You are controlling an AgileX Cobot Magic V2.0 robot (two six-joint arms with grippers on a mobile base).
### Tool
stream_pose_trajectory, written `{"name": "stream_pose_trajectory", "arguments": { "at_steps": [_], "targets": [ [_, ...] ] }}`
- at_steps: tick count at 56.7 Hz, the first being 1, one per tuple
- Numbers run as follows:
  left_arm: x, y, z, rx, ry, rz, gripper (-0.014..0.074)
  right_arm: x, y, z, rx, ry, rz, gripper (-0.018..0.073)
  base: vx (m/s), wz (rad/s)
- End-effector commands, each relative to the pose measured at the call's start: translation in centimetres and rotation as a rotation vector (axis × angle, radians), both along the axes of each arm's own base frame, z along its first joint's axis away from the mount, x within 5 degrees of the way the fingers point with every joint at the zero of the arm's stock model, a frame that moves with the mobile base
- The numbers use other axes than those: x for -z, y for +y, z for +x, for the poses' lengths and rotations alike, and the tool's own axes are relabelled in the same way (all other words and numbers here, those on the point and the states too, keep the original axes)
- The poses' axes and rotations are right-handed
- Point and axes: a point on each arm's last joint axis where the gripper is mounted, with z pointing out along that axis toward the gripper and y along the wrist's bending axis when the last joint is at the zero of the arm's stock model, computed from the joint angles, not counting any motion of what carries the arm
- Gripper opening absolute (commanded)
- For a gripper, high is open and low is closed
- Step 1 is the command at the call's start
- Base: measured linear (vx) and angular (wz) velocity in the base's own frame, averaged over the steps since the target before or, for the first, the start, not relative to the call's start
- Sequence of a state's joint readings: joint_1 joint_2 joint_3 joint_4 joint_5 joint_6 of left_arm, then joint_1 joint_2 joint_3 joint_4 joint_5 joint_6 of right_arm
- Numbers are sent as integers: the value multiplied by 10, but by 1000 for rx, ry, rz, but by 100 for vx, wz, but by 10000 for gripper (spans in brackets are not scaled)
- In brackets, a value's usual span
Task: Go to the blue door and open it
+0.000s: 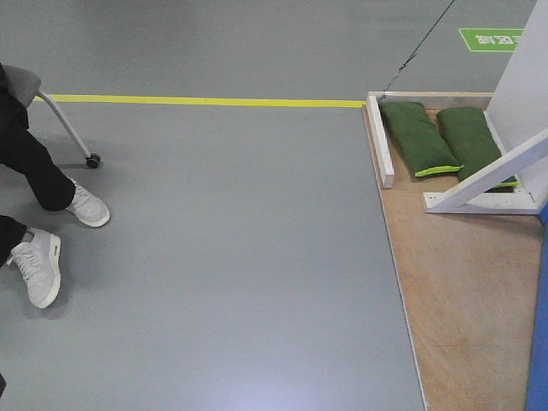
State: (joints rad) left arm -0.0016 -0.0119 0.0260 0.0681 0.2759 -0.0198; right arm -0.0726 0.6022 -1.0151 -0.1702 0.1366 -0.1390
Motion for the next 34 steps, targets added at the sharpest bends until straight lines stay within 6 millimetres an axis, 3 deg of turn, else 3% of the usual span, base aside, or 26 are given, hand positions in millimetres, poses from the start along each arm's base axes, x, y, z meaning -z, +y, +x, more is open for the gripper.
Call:
{"name": "stream_pose_trajectory", "arguments": {
  "at_steps": [1,8,22,34],
  "targets": [
    [-17,-1,-1,11,-124,-10,73,-22,-4,-10,96,-187,-81,12,0,0],
    [-17,-1,-1,11,-124,-10,73,-29,-14,-17,251,-271,-111,12,0,0],
    [-17,-1,-1,11,-124,-10,73,-37,-31,-31,446,-436,-3,12,0,0],
    [-17,-1,-1,11,-124,-10,73,-39,-60,-31,656,-525,-18,12,0,0]
  ]
}}
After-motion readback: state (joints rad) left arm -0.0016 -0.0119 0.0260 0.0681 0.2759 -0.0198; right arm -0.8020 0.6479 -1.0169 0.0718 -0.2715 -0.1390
